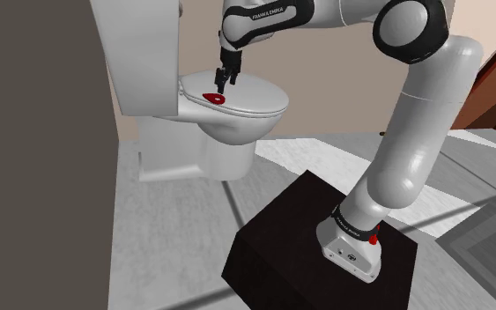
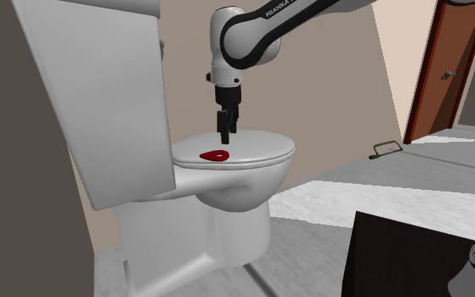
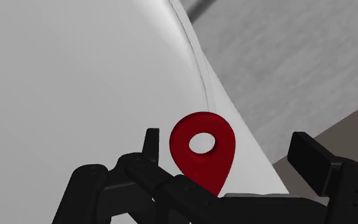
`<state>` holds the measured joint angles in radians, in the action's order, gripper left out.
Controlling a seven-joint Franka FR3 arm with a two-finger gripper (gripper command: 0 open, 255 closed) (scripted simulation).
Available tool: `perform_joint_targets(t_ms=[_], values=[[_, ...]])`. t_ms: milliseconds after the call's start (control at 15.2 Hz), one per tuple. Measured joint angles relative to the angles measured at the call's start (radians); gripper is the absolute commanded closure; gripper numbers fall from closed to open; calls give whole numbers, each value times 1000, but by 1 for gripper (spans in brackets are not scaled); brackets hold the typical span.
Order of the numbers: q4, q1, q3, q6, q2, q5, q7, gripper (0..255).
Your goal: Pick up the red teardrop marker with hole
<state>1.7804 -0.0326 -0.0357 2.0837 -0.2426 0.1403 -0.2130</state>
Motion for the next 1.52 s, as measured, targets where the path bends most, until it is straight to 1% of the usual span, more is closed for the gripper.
perform_joint_targets(t_ms=[264,396,792,858,1518], values=[[-174,-4,4,-12,-159,4,-17,0],[-194,-2,4,-2,-187,5,-21,0],[-163,-1,3,61,-220,9,-14,0],[-164,-1,3,64,-223,9,-13,255],[-164,-1,3,67,-225,10,-12,255]])
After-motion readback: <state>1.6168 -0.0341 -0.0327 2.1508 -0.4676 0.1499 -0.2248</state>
